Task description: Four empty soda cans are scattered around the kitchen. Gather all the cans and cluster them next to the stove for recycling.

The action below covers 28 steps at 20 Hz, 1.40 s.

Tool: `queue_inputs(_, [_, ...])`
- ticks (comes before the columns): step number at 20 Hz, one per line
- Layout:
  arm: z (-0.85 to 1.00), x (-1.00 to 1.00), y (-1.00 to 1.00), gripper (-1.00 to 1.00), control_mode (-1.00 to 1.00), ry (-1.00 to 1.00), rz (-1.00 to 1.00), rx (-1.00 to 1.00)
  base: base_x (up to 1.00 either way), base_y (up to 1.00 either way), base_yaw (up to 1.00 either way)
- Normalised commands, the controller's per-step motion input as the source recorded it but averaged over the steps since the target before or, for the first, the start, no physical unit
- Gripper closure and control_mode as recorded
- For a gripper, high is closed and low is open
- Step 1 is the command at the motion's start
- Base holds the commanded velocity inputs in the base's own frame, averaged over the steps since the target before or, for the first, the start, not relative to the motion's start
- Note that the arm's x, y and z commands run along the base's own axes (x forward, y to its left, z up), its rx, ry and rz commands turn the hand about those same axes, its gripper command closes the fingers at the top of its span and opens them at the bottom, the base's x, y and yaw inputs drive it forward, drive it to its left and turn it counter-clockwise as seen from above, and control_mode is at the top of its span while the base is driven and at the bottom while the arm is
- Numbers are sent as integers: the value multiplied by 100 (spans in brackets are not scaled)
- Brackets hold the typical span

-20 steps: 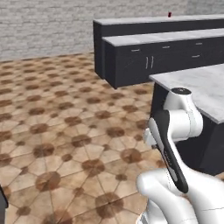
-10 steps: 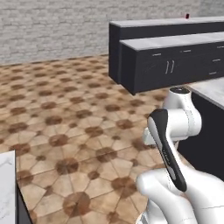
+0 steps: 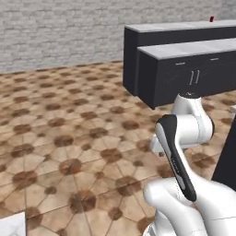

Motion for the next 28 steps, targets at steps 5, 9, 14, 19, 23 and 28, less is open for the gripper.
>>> queue_inputs(5, [0, 0, 0, -100, 100, 0, 0, 0, 100, 0, 0])
queue_inputs(9, [0, 0, 0, -100, 100, 0, 0, 0, 100, 0, 0])
queue_inputs(14, [0, 0, 0, -100, 100, 0, 0, 0, 100, 2, 0])
queue_inputs(19, [0, 0, 0, -100, 100, 0, 0, 0, 100, 9, 0])
queue_inputs(23, [0, 0, 0, -100, 100, 0, 0, 0, 100, 20, 0])
queue_inputs(28, [0, 0, 0, -100, 100, 0, 0, 0, 100, 37, 0])
